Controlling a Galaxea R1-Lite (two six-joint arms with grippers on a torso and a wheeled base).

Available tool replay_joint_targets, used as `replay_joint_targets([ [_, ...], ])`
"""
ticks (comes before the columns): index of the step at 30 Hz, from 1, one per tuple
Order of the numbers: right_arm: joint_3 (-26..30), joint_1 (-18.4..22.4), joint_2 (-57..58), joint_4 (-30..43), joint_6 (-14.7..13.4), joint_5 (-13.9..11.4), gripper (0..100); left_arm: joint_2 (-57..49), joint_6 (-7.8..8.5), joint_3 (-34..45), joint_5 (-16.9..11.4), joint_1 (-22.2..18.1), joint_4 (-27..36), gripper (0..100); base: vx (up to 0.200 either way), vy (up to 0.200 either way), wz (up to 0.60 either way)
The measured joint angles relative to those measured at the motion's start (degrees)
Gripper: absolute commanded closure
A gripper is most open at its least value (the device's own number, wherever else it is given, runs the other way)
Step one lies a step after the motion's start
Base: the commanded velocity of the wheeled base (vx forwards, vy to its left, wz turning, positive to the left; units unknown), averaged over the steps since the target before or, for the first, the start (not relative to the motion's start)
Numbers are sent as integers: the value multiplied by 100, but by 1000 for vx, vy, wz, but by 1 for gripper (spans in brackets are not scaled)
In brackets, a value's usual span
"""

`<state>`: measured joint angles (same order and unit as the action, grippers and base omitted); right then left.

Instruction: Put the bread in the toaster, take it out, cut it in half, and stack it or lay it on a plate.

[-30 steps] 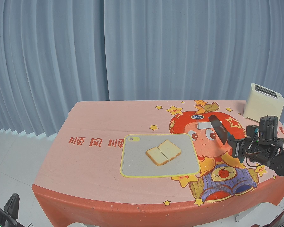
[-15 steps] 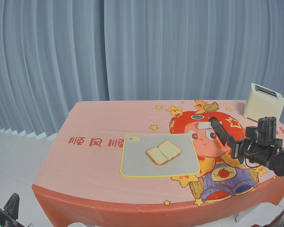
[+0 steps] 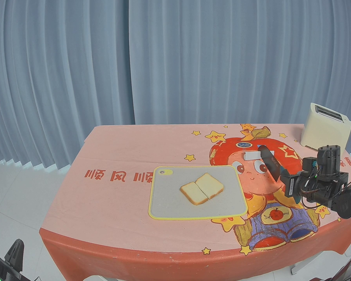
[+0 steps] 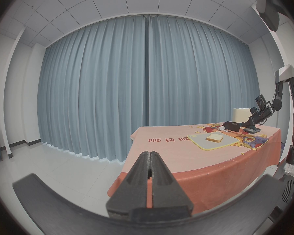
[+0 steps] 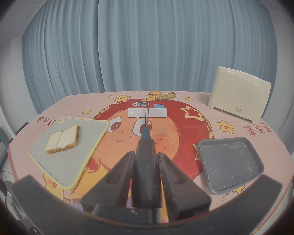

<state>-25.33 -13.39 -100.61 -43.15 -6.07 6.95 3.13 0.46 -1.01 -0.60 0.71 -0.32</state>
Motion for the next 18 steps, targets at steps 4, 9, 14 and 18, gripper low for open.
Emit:
replay_joint_targets([
  [4, 0, -4, -5, 0, -2, 0, 100, 0, 2, 0, -2, 0, -1, 100, 0, 0, 0],
  [9, 0, -4, -24, -9, -6, 0, 100, 0, 0, 0, -2, 0, -1, 100, 0, 0, 0],
  [14, 0, -4, -38, -6, -9, 0, 100, 0, 0, 0, -2, 0, -1, 100, 0, 0, 0],
  [18, 0, -4, -38, -1, -9, 0, 100, 0, 2, 0, -2, 0, 0, 100, 0, 0, 0],
])
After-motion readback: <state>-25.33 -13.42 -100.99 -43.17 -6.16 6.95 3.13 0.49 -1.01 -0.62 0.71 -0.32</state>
